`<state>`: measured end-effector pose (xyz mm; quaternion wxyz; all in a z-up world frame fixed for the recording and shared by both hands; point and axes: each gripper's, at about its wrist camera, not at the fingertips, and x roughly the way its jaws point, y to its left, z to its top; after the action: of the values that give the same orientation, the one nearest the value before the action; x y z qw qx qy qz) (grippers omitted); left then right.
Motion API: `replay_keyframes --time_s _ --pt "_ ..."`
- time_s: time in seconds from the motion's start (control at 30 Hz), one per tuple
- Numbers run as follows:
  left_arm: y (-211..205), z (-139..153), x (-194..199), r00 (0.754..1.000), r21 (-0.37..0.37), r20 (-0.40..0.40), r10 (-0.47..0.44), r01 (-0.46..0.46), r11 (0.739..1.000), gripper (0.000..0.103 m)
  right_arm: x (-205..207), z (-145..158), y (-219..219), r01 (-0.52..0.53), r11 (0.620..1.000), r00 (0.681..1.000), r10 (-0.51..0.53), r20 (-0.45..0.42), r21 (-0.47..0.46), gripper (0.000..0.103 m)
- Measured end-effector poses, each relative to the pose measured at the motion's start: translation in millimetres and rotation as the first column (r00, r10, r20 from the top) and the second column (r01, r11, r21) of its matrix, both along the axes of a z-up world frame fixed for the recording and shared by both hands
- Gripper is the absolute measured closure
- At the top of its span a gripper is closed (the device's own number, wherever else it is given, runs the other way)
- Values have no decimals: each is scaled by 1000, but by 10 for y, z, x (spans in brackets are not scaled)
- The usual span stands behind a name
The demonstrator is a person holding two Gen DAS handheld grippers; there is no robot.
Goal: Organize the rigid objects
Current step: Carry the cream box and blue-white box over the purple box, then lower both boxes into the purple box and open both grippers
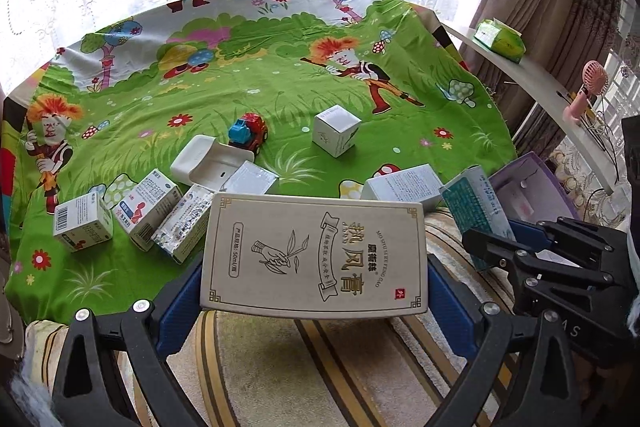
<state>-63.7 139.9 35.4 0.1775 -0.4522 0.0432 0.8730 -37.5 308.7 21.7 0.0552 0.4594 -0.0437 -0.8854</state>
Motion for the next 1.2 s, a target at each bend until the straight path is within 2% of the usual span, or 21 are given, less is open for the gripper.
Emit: replay_keyframes --time_s 0.33,0.67,0.9,1.2 --pt "653 40 62 991 1 1 -136 136 991 3 307 13 795 163 987 987 -163 -8 9 70" --pt "1370 16 137 960 8 21 -281 280 960 3 599 -53 1616 344 939 939 -344 -5 30 70" --pt "1703 -56 112 943 55 75 -323 319 946 3 758 -106 2045 438 898 899 -438 -4 35 70" --pt "2030 -193 38 922 154 168 -347 323 934 1 903 -152 2369 517 855 856 -518 -4 36 70"
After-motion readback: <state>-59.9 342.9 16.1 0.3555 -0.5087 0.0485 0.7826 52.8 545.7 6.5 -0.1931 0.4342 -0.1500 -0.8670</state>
